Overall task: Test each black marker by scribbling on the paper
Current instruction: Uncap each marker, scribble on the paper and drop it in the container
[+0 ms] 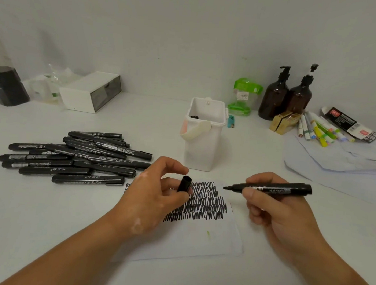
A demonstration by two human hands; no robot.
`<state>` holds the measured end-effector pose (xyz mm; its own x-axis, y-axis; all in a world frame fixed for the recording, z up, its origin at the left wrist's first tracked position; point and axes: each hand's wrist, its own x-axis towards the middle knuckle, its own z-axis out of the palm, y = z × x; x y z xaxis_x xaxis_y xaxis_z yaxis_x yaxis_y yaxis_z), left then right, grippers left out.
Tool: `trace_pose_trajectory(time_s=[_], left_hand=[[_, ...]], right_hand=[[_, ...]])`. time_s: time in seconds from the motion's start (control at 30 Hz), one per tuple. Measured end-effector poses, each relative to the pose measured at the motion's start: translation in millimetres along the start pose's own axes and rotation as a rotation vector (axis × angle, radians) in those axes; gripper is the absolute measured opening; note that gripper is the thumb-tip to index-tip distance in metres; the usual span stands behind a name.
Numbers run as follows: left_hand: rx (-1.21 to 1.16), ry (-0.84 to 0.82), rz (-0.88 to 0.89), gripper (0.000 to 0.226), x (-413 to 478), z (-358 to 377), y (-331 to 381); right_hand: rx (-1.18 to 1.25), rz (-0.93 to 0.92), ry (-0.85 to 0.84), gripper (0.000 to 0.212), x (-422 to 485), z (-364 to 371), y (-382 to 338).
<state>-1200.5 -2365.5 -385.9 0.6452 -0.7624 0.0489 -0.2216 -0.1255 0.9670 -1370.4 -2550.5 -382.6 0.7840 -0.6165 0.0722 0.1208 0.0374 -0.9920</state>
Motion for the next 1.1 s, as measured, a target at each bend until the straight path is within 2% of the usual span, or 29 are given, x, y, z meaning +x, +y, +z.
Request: trace_pose_trajectory(time_s=[0.07, 0.17, 0.27, 0.37, 0.47, 0.53, 0.7, 0.83, 0.93, 1.1], left_hand=[[-0.018, 0.003, -0.015, 0.034, 2.1, -1.3, -2.1], [0.027, 0.000, 0.014, 0.029, 2.2, -2.2, -3.0], [0.074, -0.050, 0.058, 0.027, 0.0, -0.6, -1.8], [0.117, -0.078, 0.086, 0.024, -1.6, 1.5, -2.2], [0.121, -0.115, 0.101, 0.025, -3.0, 3.1, -2.8], [0.084, -0.150, 0.117, 0.024, -3.9, 4.4, -2.7], [-0.010, -0.230, 0.152, 0.021, -5.0, 6.3, -4.1], [-0.165, -0.279, 0.167, 0.018, -6.6, 7.9, -2.5], [-0.243, -0.306, 0.176, 0.016, -7.7, 9.1, -1.4], [-0.408, -0.330, 0.086, 0.029, -9.0, 15.2, -1.4]], right_hand=[[0.146, 0.004, -0.058, 0.013, -0.3, -0.2, -0.8], [0.244, 0.020, -0.022, 0.014, -0.8, 0.5, -1.6], [0.146, -0.039, 0.046, 0.010, -1.8, 2.1, -3.3], [0.094, -0.073, 0.027, 0.006, -3.3, 0.9, -3.0], [0.070, -0.071, -0.035, 0.017, -5.5, 3.0, -3.4], [0.044, -0.078, -0.074, 0.024, -7.3, 6.1, -2.4], [-0.052, -0.086, -0.131, 0.026, -11.9, 13.6, -5.1], [-0.098, -0.121, -0.099, 0.019, -14.3, 16.5, -9.6], [-0.221, -0.160, -0.066, 0.015, -17.0, 18.9, -11.5], [-0.419, -0.263, -0.090, 0.012, -22.7, 27.6, -8.6]])
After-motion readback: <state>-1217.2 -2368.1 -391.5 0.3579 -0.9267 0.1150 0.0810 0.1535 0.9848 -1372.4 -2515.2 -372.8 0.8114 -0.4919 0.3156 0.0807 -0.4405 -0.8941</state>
